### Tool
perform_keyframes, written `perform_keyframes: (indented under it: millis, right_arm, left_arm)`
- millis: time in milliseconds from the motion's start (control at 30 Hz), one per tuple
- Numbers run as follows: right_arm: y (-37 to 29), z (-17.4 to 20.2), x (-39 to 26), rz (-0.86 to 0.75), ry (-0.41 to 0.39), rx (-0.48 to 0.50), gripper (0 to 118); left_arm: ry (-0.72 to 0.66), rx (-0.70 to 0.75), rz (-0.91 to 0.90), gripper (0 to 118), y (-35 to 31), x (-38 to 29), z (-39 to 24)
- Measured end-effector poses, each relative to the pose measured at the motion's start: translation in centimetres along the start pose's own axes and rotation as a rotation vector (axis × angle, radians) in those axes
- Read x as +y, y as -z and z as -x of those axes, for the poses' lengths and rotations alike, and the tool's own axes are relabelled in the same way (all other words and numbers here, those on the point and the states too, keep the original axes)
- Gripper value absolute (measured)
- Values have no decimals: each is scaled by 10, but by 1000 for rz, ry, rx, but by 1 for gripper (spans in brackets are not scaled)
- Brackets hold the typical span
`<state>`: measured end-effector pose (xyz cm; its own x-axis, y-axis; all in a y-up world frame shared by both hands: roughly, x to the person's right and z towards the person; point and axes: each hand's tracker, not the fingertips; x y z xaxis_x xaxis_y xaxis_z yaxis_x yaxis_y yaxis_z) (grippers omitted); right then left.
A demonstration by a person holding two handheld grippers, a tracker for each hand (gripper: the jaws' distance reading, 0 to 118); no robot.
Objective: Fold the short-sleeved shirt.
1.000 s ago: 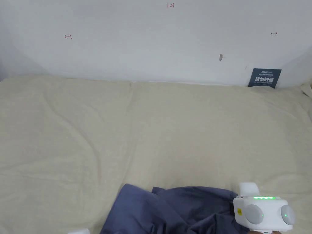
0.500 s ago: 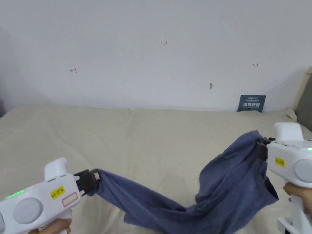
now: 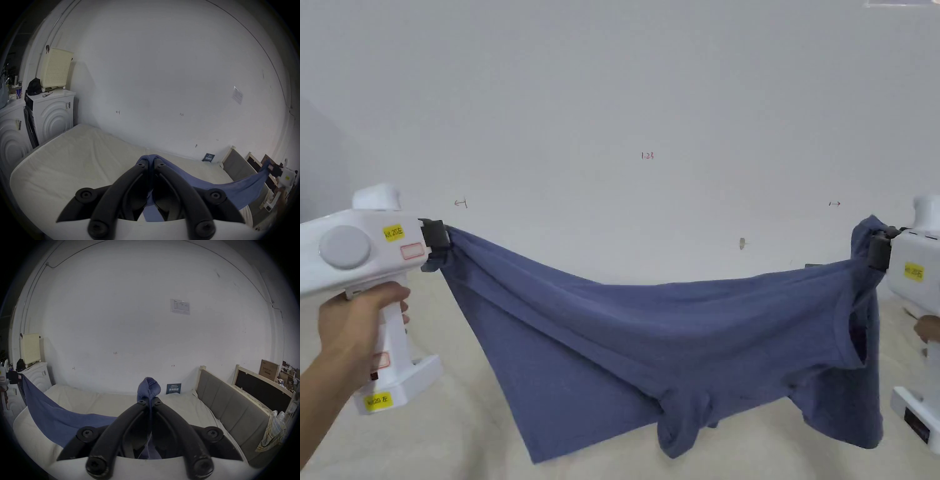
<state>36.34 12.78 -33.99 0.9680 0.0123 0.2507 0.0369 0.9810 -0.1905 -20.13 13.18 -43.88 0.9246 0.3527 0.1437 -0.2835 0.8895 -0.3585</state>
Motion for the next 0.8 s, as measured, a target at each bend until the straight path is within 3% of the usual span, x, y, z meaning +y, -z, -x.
perform_keyframes:
  millis: [200,367,567,800]
  right_arm:
    - [38,7,-25,1,34,20,1]
    - [62,20,-79,106,35,48,1]
    - [63,28,-179,275,56,46,1]
    - [-1,15,-293,456,89,22,1]
  left_arm:
    - [24,48,-16,6,38,1,21]
    - [74,108,36,6,50,-45,53]
    - [23,125,202,6,30,-144,101]
    - [18,175,440,6,-47,-269,138]
